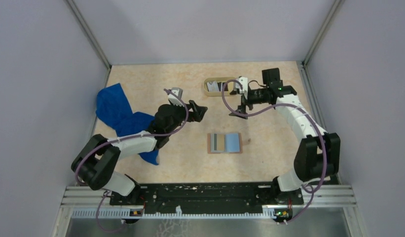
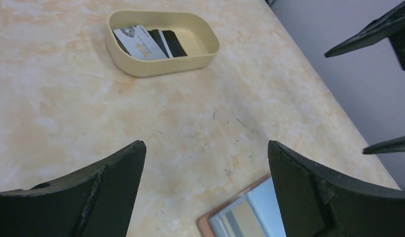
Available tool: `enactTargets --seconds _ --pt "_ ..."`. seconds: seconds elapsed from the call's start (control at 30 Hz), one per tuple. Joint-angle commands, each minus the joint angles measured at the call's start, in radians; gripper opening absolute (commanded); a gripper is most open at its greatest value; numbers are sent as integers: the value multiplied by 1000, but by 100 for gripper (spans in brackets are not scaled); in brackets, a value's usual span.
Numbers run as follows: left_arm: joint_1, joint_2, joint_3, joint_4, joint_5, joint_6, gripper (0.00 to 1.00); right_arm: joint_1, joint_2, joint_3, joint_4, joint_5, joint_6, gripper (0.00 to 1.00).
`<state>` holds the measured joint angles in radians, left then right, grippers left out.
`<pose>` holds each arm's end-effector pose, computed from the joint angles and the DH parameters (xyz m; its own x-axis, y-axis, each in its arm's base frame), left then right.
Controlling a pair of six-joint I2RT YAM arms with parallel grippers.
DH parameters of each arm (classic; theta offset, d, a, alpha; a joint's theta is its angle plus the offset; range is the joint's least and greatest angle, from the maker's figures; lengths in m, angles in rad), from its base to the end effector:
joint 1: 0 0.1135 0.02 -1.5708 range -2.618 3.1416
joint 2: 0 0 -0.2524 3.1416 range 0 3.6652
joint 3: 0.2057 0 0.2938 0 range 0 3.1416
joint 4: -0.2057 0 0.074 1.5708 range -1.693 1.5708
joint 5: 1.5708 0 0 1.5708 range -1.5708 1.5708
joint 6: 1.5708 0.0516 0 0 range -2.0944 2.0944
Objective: Put the credit cards into the card holder
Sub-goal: Move the storage box to the center of the board.
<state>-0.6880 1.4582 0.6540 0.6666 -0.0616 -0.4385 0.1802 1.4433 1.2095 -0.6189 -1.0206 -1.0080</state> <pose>0.2791 -0.2253 0.1816 -0.3450 -0.2650 -0.9004 0.4862 0.7701 -0.4129 0.3345 0.1056 0.2796 0.1506 -0.4221 -0.8940 -0.9710 0.1067 -0.2140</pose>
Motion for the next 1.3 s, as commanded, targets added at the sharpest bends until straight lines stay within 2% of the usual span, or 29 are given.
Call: enactTargets --seconds 0.0,0.13,0.23,0.33,0.47,0.6,0.87,0.97,1.07,1.13,1.27 --pt "86 94 -63 308 131 -20 99 -4 195 115 24 -63 -286 99" --pt "164 198 -158 617 289 -89 99 -3 411 327 -17 11 -313 96" --pt "208 266 -222 874 386 -156 98 -4 559 495 -11 75 -245 92" --pt "216 282 -229 907 424 -189 95 0 681 625 -13 108 -217 91" --pt "219 297 -210 902 469 -186 95 18 851 859 -185 150 -280 82" --pt "221 299 -208 894 465 -192 96 40 947 983 -266 190 -321 76" --pt "222 304 -210 903 469 -199 97 70 1007 999 -342 223 -385 57" --pt "223 305 -209 902 474 -200 98 74 1013 993 -350 241 -389 43" --pt "223 306 -211 905 476 -201 99 75 993 966 -380 236 -435 34" --pt "224 304 -213 909 478 -201 99 74 953 907 -376 234 -467 28" --pt "224 303 -215 911 481 -202 99 75 853 760 -352 240 -530 6"
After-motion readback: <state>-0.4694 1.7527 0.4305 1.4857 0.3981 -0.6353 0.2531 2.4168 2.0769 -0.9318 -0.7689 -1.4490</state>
